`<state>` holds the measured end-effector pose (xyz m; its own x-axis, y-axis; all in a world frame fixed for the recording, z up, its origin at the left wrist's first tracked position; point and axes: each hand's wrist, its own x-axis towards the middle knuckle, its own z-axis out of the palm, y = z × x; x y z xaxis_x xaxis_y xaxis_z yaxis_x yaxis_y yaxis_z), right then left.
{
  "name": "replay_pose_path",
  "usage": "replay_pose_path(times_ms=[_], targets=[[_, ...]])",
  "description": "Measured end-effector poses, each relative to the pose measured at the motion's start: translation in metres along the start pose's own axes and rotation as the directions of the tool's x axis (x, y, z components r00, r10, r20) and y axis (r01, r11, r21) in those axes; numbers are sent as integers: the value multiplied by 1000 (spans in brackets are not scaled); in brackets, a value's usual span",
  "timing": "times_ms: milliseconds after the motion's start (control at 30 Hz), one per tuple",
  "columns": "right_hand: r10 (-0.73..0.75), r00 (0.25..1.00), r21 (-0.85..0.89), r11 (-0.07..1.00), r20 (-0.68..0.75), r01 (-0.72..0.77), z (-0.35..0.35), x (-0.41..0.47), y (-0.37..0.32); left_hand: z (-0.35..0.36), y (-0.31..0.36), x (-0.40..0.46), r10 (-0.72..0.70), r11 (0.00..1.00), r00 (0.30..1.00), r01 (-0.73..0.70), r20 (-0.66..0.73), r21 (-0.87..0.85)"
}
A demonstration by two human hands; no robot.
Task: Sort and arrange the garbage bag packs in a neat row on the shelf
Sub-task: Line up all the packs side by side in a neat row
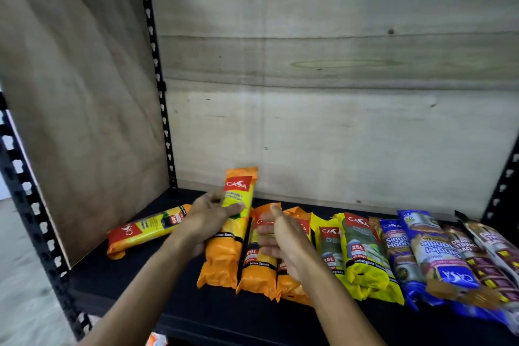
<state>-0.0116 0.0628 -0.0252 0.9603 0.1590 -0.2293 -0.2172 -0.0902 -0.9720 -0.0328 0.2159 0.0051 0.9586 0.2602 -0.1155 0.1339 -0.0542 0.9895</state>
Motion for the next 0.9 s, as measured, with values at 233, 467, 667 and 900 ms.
replay_pose_path(times_ms=[233, 467, 667, 900], targets=[[104, 994, 255, 961, 15, -105, -5, 0, -7, 34, -11, 4, -13, 1000, 994, 15, 108, -16], [-104, 970, -417, 909, -218, 4, -19, 9, 11, 43, -23, 10, -70, 985, 976, 34, 208, 169], [-243, 940, -708, 706, -240, 2, -27, 12, 16, 53, -30, 20, -81, 967, 983, 37, 167, 252], [-272, 921, -795, 603, -279, -63, -21, 7, 16, 35, -43, 32, 230, 650, 971, -100, -69, 754]])
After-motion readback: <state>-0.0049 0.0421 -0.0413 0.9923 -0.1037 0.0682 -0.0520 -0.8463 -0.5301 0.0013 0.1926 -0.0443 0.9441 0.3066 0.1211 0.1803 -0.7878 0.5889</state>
